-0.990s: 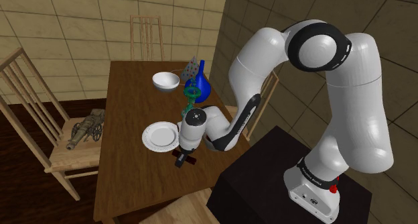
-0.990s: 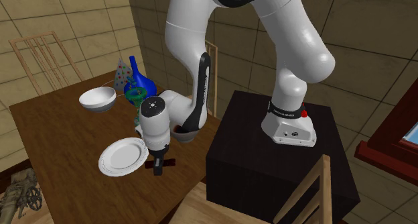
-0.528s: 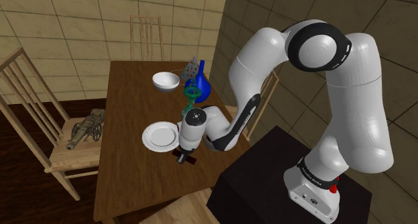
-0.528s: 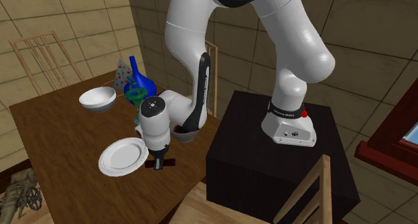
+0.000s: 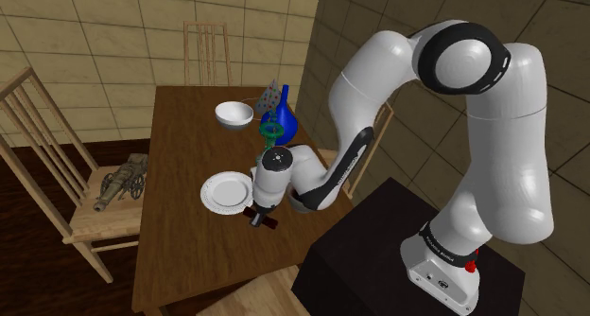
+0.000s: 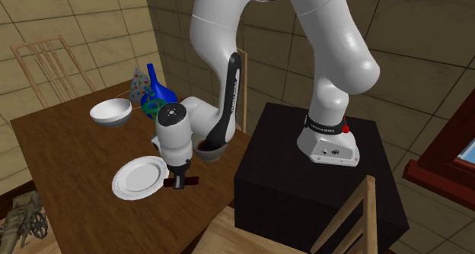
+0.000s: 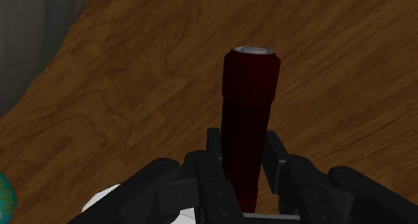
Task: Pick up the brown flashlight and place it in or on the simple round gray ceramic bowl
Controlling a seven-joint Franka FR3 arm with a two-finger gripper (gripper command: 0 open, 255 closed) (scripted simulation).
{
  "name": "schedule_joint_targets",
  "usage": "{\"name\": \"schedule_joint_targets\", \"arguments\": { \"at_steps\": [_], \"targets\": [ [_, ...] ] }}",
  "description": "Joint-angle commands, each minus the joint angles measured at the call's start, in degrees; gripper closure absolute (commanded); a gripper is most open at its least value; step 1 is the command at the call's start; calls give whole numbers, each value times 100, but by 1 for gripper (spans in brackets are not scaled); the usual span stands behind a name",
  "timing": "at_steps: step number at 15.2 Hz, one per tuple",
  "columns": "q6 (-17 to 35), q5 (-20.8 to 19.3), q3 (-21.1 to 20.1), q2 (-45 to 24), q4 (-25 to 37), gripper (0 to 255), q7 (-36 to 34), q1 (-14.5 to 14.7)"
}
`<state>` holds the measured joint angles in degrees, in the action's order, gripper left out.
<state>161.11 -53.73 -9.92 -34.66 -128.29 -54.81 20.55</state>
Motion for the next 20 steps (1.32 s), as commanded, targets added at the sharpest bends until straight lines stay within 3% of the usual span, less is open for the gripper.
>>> {"name": "schedule_joint_targets", "arguments": {
  "at_steps": [1, 20],
  "targets": [
    [-79, 126, -109, 175, -102, 255, 130, -93],
    [-904, 1679, -1176, 1684, -671, 255, 1507, -901]
  ]
}}
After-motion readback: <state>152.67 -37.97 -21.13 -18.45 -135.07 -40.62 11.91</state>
